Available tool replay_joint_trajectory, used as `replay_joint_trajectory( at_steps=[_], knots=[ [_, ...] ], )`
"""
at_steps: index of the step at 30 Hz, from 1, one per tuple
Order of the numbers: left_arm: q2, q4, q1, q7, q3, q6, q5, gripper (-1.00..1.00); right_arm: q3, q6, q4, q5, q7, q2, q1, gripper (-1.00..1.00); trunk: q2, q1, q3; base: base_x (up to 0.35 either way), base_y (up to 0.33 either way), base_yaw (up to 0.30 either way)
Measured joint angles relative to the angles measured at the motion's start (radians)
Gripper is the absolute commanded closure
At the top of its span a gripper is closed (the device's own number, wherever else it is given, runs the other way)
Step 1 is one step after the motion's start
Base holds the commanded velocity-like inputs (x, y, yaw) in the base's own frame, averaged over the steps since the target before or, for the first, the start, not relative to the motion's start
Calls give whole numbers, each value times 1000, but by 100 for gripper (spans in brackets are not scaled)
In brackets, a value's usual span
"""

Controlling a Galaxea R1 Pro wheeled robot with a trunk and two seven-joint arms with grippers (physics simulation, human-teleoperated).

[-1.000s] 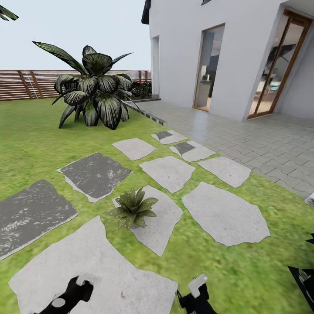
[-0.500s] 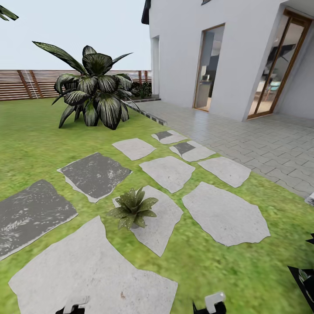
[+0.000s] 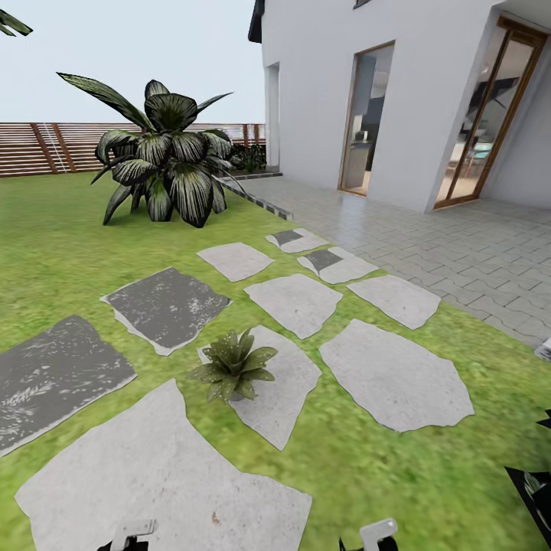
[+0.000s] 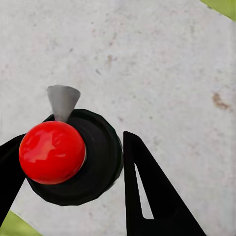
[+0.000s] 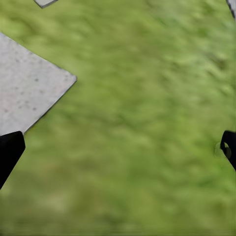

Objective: Pick up the pesticide atomizer in the garden and spray insectifuge to fully cover both potted plants in the garden.

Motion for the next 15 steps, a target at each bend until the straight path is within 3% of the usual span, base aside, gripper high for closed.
replay_joint_trajectory(
  at_steps=[15],
  knots=[
    [1,-2,0,0,-1,0,-1,100,0,1,0,0,0,0,7,-100,0,0,0,0,0,0]
  ],
)
